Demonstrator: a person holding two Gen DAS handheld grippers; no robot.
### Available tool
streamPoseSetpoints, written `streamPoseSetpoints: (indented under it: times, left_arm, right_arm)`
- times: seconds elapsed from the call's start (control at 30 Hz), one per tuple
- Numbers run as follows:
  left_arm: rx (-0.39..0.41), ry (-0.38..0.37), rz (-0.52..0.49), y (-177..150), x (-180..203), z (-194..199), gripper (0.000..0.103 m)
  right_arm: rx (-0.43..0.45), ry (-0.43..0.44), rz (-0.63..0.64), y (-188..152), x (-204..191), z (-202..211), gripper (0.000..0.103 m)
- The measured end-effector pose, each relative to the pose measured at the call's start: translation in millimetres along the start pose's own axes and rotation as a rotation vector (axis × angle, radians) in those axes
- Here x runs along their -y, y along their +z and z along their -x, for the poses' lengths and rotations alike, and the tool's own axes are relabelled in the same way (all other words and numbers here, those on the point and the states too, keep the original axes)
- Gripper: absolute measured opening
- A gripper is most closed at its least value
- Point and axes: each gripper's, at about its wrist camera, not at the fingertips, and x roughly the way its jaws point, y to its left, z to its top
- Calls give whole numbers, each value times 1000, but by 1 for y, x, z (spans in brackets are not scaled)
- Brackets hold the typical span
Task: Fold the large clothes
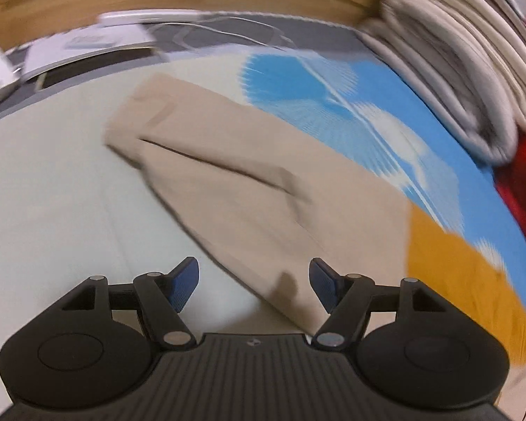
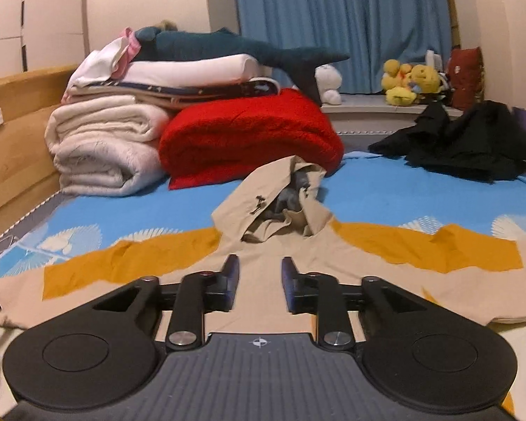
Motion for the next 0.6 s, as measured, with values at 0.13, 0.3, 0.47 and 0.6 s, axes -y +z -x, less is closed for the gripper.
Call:
streamPoseSetpoints:
  times: [0.13, 0.3, 0.47, 0.6]
  left_arm:
    - [-3, -8, 168, 19, -35, -13, 72]
    - [18, -39, 255, 28, -56, -20, 28]
    - [123, -39, 174, 37, -42, 6, 0]
    - [290, -127, -20, 30, 23, 73, 0]
  right_arm:
    - [-50, 6, 5, -6, -3, -13, 28]
    - [-77, 26, 21, -10, -16, -18, 2]
    - [-90, 61, 33, -11, -22, -16, 1]
    - [-107, 69, 26, -7, -17, -13, 1]
